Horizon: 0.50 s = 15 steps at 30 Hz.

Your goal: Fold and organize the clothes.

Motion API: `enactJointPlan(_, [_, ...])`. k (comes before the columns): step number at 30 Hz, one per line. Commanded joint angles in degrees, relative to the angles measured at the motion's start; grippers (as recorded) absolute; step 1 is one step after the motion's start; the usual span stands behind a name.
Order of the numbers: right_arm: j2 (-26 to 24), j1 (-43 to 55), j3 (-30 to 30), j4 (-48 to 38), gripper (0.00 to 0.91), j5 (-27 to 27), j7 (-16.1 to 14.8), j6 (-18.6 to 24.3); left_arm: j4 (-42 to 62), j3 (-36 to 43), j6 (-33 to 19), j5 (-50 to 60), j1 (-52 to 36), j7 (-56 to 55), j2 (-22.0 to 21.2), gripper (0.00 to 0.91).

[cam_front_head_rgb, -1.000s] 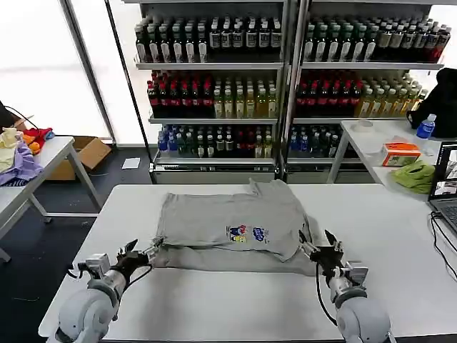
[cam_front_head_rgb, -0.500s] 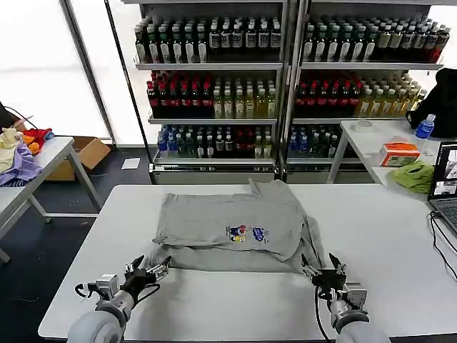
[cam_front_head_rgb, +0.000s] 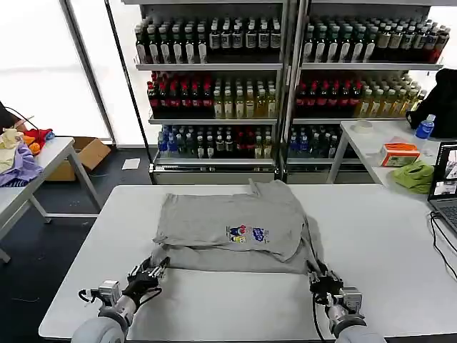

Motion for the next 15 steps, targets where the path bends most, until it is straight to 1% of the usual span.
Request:
enactJointPlan(1, [-0.71,-0.25,0.04,-0.79,0.000,1.74,-0.26,-0.11,1.23,0.09,-2.25,1.46,0.12,1.61,-0.16,0.010])
enactJointPlan(8, [-1.00,-2.09,0.16,1.57,0.000,2.56,-1.11,0.56,-0.61,-1.07,-3.42,1.57,1.53,1.56,-0.13,0.010])
enactJointPlan(9, [-1.19,-2.64,0.22,2.26,0.000,2.58,-1.23,0.65,-1.33,-1.46,-3.51,1.53,2.22,1.61,-0.12,0.020])
enactJointPlan(13, [-1.66,-5.48,0.81,5.00,0.000,3.31,-1.51,1.15,-4.10,-3.37,-3.77,1.60,6.11,1.95,-0.14,0.010])
enactJointPlan(15, [-1.88,-7.25,0.98,6.16,0.000,3.33,-1.51,1.27,-5.24,-4.61,-4.33,3.81,8.57,3.08,-0.34,0.010])
